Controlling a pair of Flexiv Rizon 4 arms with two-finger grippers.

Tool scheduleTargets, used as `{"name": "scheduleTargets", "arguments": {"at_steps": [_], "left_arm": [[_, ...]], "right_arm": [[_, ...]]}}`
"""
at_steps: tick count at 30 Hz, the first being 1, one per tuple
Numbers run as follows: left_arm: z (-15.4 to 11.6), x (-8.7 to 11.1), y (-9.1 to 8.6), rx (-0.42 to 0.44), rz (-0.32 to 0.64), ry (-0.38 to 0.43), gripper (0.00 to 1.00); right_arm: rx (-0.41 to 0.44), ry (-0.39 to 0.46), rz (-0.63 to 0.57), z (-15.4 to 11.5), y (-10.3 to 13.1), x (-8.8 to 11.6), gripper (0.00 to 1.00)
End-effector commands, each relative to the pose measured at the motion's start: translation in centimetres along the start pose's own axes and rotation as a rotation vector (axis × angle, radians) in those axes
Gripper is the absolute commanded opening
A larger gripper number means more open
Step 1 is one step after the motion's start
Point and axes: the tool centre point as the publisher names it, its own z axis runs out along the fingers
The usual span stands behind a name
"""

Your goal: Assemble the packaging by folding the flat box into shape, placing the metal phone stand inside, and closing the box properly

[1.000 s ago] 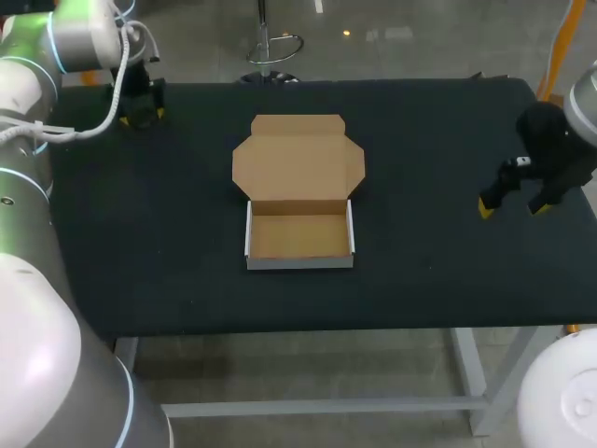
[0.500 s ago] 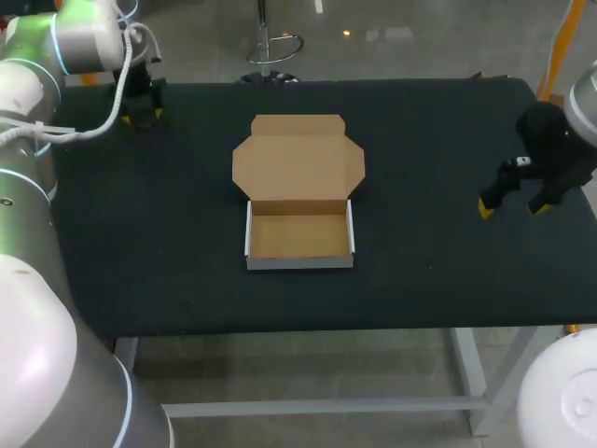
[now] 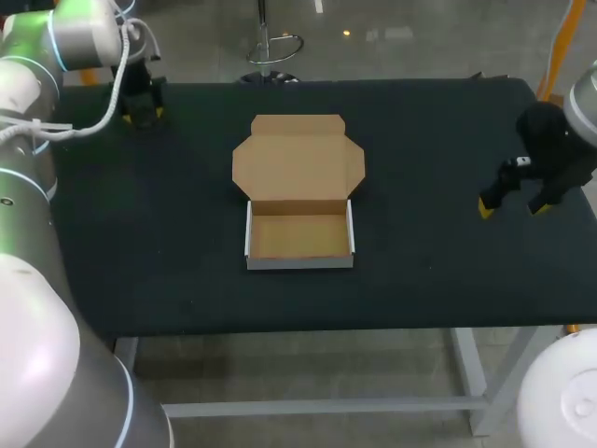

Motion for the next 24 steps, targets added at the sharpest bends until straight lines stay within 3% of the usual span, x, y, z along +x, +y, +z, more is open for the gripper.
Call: {"name": "scheduleTargets", "arguments": {"at_steps": [1,8,15,24], "left_arm": [[-2.1,-0.3,1.4,0.019,0.003,0.0,0.0],[-4.9,-1.1,3.9,0.038,0.007,0.002,0.0],[-7.8,-1.9,8.2,0.072,0.016,0.01,0.0],[-11.2,-2.9,12.3,0.1,0.024,0.027,0.0]], "right_arm": [[0.004,0.0,0.0,-0.2,0.0,0.0,1.0],[0.004,0.0,0.0,-0.2,0.0,0.0,1.0],[0.004,0.0,0.0,-0.2,0.0,0.0,1.0],[-0.015,-0.014,-0.038,-0.1,0.1,0.1,1.0]]}}
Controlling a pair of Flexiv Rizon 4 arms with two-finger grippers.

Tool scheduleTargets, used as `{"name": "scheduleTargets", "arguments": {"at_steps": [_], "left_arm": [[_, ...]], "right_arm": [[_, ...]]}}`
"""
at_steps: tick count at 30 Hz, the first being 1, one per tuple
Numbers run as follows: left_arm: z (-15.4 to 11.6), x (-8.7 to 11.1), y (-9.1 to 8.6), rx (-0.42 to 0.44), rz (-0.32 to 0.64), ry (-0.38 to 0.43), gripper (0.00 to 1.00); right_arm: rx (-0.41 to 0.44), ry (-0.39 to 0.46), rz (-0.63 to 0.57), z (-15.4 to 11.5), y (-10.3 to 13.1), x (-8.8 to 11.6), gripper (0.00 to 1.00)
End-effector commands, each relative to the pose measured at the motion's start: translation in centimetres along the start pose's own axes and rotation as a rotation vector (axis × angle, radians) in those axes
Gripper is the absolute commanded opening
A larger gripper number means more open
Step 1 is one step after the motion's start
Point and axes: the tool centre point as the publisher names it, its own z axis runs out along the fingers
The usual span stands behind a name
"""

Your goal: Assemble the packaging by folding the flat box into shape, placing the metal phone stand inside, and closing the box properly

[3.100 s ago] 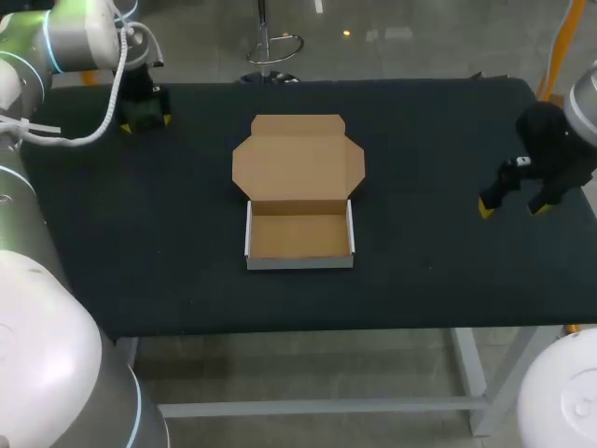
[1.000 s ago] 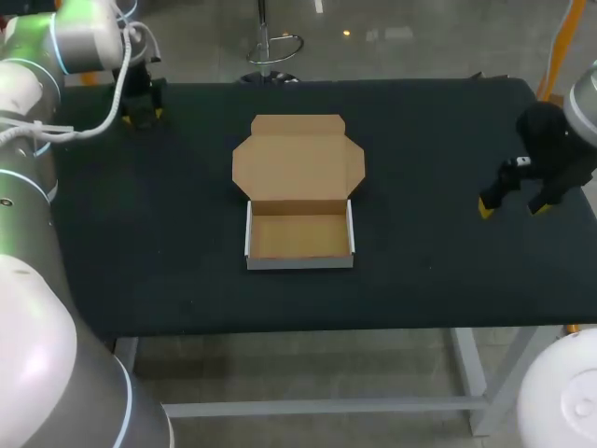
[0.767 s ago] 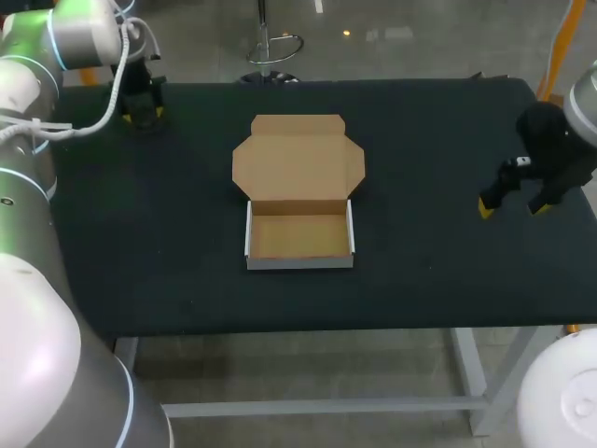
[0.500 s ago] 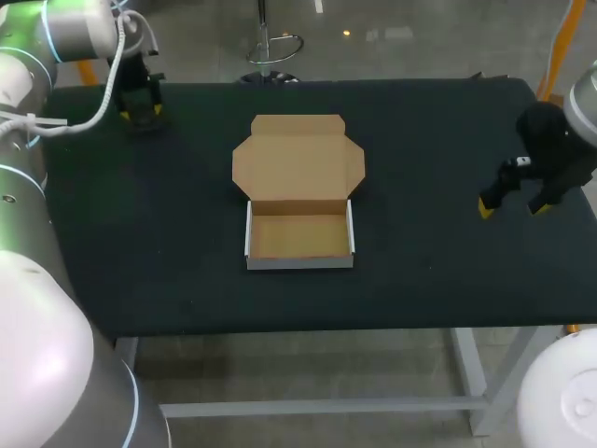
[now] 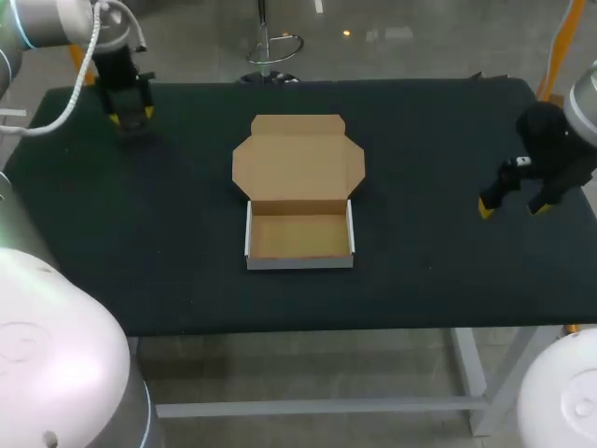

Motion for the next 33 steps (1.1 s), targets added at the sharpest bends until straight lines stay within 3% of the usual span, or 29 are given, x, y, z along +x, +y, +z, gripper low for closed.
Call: {"name": "scheduleTargets", "arguments": {"at_steps": [1,9,15,26,33], "left_arm": [[-4.5,-0.4,7.8,0.231,0.007,0.009,0.0],[-6.5,-0.3,12.2,0.272,0.035,0.038,0.0],[-7.1,-0.2,14.9,0.302,0.053,0.054,0.0],[-7.8,-0.1,17.9,0.421,0.071,0.122,0.0],[-8.0,0.5,19.6,0.488,0.079,0.121,0.0]], "right_arm": [[-0.022,-0.011,-0.064,-0.1,0.2,0.2,1.0],[-0.143,0.016,-0.334,0.1,0.8,1.0,1.0],[-0.19,0.039,-0.451,-0.1,1.2,1.2,1.0],[-0.222,0.088,-0.608,1.2,2.6,1.6,1.0],[-0.233,0.108,-0.681,2.1,3.3,2.1,1.0]]}}
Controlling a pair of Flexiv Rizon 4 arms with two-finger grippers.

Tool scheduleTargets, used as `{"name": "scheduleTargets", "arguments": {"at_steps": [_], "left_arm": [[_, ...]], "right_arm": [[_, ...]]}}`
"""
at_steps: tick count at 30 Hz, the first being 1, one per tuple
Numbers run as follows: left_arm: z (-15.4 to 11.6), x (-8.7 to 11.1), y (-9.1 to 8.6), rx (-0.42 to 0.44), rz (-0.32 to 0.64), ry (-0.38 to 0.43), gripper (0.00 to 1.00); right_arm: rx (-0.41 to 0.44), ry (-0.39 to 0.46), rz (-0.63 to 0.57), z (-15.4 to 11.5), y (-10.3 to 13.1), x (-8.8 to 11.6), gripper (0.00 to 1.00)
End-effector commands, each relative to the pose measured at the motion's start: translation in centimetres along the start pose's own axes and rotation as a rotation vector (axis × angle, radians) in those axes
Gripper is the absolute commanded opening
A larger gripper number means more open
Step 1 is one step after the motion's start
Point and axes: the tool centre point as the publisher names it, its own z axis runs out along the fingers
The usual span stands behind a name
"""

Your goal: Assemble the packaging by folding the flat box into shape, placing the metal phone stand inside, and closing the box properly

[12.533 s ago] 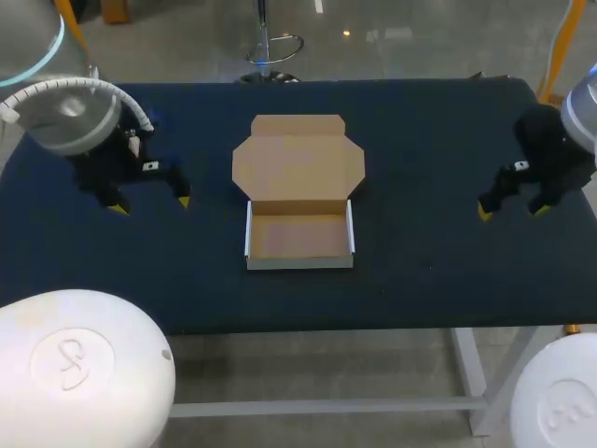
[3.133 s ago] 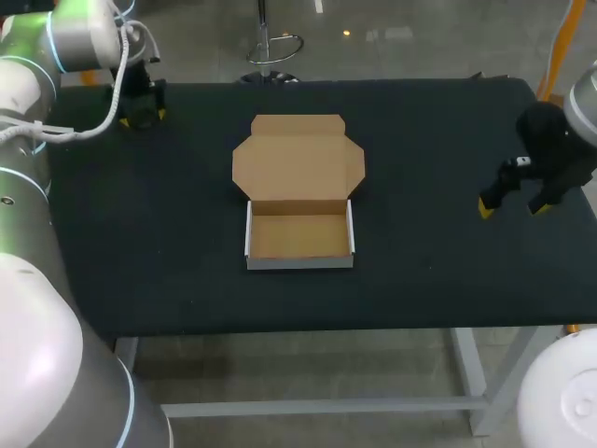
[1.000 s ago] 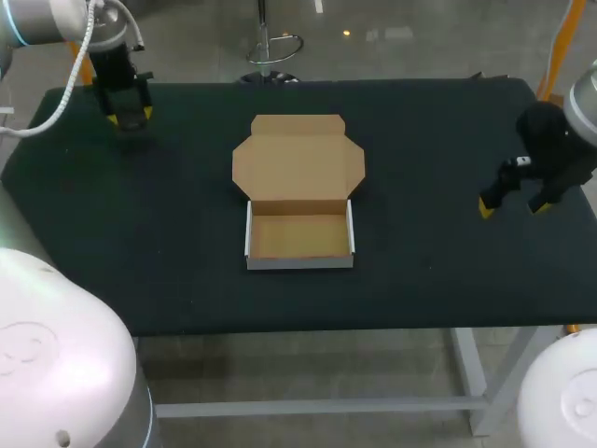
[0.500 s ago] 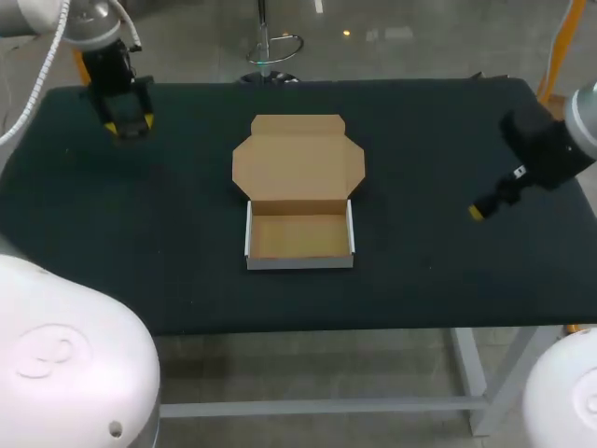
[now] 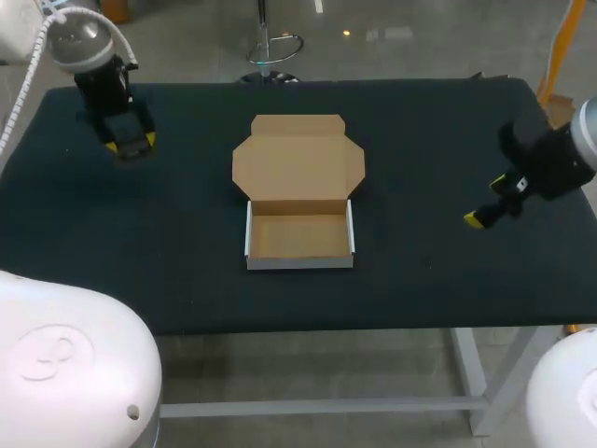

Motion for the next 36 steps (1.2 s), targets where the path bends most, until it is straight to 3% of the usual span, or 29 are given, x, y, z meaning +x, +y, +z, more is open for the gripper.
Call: {"name": "scheduleTargets", "arguments": {"at_steps": [1,18,36], "left_arm": [[-0.4,0.6,2.4,0.535,0.01,-0.02,0.0],[-0.4,4.2,5.9,0.621,0.102,0.005,0.0],[-1.1,7.4,8.5,0.658,0.188,0.009,0.0]], "right_arm": [[-0.008,0.024,-0.02,0.8,0.3,-0.6,1.0],[-0.097,0.165,-0.187,3.5,0.5,-0.6,1.0],[-0.088,0.259,-0.267,7.1,1.6,1.3,1.0]]}}
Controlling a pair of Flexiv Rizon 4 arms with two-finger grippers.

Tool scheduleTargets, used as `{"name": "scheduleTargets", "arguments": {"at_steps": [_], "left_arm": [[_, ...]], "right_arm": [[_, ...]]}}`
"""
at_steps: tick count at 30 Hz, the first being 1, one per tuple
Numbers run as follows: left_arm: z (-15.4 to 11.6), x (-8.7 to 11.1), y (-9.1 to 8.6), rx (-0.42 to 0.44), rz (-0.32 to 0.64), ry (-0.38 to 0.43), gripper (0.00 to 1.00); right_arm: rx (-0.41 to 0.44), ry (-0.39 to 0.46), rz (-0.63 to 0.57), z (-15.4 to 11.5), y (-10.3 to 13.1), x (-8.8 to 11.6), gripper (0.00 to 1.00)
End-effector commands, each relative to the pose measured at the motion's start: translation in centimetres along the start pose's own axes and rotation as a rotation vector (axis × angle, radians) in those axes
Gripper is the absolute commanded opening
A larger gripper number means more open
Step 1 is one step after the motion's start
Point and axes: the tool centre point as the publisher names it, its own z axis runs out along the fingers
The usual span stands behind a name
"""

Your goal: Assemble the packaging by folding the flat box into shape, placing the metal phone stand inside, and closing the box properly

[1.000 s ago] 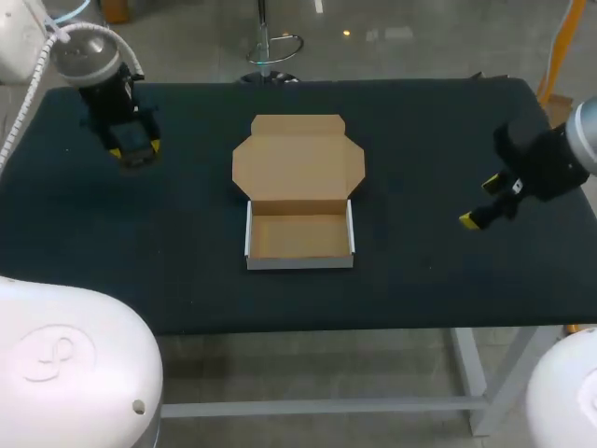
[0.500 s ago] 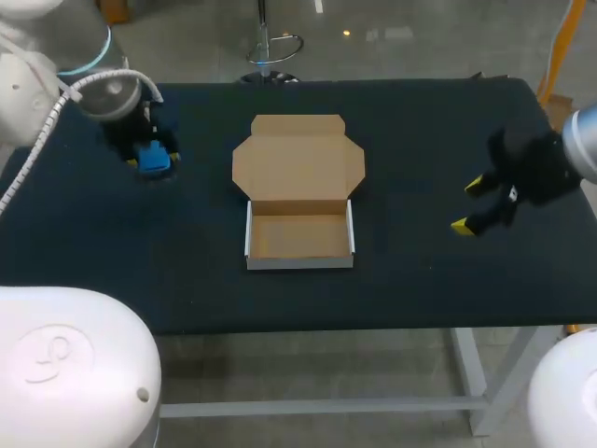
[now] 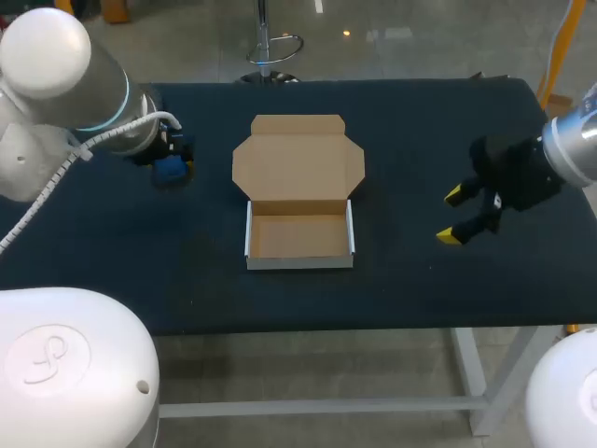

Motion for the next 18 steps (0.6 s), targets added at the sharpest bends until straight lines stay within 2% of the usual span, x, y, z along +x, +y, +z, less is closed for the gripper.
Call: {"name": "scheduleTargets", "arguments": {"at_steps": [1,3,11,18], "left_arm": [[-0.5,0.6,0.6,0.153,0.007,-0.012,0.0],[-0.6,0.8,0.8,0.148,0.016,-0.012,0.0],[-1.3,1.8,1.3,0.029,0.071,0.015,0.0],[-2.0,3.0,2.4,-0.024,0.127,0.034,0.0]], "right_arm": [[-0.002,0.048,-0.005,0.9,0.0,-0.4,1.0],[-0.003,0.053,-0.004,1.1,0.0,-0.3,1.0],[-0.005,0.058,-0.002,1.3,-0.1,-0.3,1.0],[-0.005,0.058,-0.002,1.3,-0.1,-0.3,1.0]]}}
